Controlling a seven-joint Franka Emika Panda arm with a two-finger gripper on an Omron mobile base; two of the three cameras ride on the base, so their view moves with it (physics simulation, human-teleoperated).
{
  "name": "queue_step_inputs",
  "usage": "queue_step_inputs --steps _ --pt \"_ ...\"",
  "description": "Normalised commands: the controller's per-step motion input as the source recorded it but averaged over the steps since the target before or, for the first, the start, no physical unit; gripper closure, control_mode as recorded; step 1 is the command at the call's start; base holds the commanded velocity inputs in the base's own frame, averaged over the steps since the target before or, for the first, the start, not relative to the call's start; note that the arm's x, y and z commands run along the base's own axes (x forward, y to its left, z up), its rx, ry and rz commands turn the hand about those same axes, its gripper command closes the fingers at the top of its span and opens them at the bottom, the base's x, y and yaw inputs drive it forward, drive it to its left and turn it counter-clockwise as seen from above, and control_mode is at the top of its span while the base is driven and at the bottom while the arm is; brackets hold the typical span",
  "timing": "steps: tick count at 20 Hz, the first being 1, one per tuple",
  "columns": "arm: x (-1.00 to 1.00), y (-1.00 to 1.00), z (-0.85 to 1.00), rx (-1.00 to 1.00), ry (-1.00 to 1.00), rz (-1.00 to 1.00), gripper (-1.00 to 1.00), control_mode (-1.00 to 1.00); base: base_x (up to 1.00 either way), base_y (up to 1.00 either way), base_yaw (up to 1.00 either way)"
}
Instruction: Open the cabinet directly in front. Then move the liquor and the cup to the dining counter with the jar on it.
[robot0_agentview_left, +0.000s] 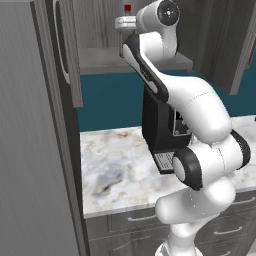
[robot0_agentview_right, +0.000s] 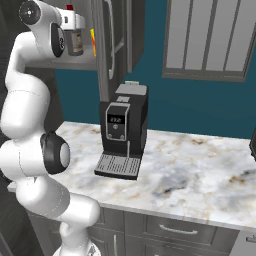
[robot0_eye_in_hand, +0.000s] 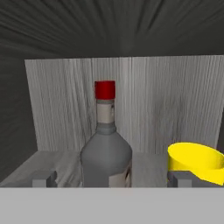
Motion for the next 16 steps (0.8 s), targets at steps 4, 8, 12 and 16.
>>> queue_step_inputs --steps 4,8,12,16 --pt "0.46 0.06 0.0 0.0 0.0 0.0 -1.0 -1.0 0.0 0.0 0.0" --pt "0.39 0.19 0.0 0.0 0.01 0.0 -1.0 -1.0 0.0 0.0 0.0" --pt "0.37 0.2 0.0 0.0 0.0 0.0 -1.0 -1.0 0.0 0.0 0.0" --pt "0.33 0.07 0.0 0.0 0.0 -0.01 -1.0 -1.0 0.0 0.0 0.0"
